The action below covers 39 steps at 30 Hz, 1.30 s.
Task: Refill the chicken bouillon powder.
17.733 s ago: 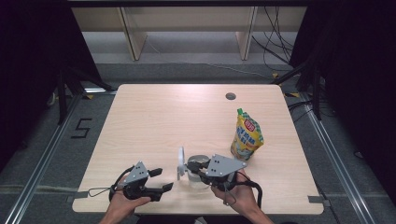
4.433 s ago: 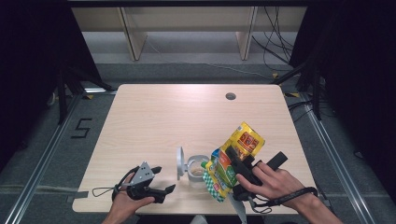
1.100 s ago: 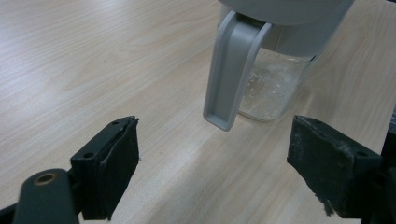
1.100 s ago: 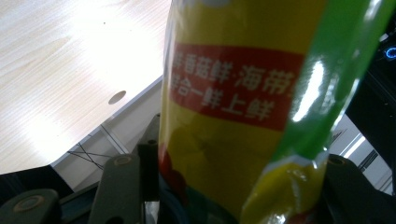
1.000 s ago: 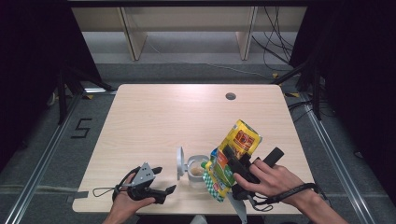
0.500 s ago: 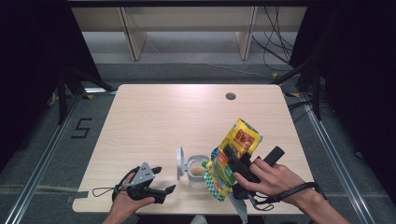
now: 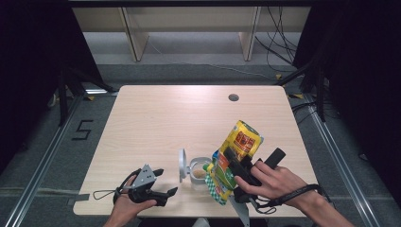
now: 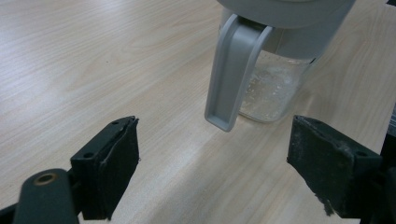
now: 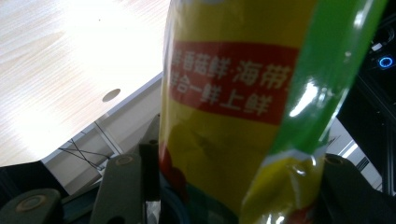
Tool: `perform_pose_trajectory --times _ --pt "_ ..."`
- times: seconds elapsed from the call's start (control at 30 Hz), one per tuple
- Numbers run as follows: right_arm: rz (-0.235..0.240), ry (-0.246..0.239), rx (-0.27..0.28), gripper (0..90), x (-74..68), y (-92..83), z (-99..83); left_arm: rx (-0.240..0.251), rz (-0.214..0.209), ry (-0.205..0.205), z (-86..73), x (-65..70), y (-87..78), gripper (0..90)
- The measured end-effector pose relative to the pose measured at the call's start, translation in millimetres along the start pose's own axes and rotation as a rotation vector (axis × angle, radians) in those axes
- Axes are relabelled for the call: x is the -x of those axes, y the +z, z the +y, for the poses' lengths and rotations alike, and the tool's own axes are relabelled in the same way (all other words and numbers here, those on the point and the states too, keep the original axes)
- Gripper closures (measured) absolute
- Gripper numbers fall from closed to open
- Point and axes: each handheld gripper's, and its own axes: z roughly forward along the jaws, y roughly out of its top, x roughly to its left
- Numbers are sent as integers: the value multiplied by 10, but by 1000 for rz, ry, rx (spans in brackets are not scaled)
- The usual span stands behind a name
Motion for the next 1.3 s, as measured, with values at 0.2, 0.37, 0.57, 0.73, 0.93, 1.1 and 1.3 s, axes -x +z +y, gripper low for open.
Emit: perform_pose_trajectory --times 0.2,0.37,0.57,0.73,0.93,1.1,1.3 --pt "2 2 -2 499 -9 8 -4 -1 -2 -7 -5 1 10 160" --pt "2 5 -2 500 -10 9 -2 2 -3 -17 -6 9 8 160" --pt "5 3 5 501 -7 5 -14 -2 1 -17 -2 18 5 160" --pt "4 1 -3 501 -7 -2 -19 -1 8 -3 -2 4 2 160" --pt "5 2 -3 502 -17 -9 -29 3 2 -21 -7 19 12 160" --pt "9 -8 -1 504 -4 -3 -43 5 -1 -6 -3 1 15 160" --pt "5 -3 1 506 15 -6 -38 6 -4 -2 -3 1 16 160"
